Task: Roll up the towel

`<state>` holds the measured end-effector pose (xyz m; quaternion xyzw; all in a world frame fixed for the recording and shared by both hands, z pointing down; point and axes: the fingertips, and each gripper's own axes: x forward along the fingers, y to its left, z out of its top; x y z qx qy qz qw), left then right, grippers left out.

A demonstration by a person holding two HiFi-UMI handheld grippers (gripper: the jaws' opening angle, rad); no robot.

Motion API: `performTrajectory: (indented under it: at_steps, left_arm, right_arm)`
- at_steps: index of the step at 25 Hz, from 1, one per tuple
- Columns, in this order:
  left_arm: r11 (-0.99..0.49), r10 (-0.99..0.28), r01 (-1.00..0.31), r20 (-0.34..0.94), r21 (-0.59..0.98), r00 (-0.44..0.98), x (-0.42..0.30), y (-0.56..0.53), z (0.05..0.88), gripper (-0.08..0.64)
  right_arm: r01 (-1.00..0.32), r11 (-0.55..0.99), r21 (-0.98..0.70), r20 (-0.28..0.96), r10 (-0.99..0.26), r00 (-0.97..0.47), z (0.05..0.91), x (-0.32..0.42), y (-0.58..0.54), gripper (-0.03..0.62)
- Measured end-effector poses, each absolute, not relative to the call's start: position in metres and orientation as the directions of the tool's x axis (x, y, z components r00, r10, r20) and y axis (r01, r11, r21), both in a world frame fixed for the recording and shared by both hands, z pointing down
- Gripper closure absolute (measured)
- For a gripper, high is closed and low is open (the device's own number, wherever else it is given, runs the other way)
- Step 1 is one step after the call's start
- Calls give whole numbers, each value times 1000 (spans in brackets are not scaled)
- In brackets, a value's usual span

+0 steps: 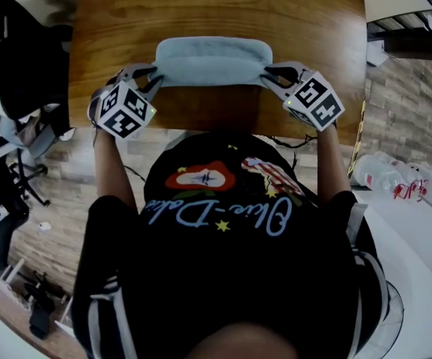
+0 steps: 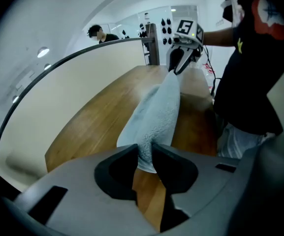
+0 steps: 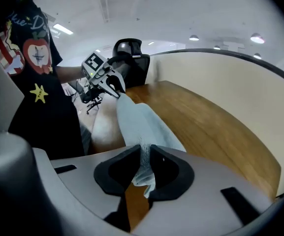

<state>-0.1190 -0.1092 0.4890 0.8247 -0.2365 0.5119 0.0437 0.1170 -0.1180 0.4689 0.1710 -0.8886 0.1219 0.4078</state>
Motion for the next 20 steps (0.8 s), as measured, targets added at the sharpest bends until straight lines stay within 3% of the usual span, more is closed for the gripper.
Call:
performTrajectory:
  at_steps: [7, 20]
  left_arm:
    - [-843, -414, -494, 842, -213, 345, -118, -149, 494, 471]
    - [-735, -538, -606, 805, -304, 249, -118, -200, 521, 476]
  right_arm:
    - [-463, 886, -29, 780, -270, -565, 483, 118, -159, 532]
    - [-489, 847, 207, 801, -434, -412, 518, 119, -208, 529]
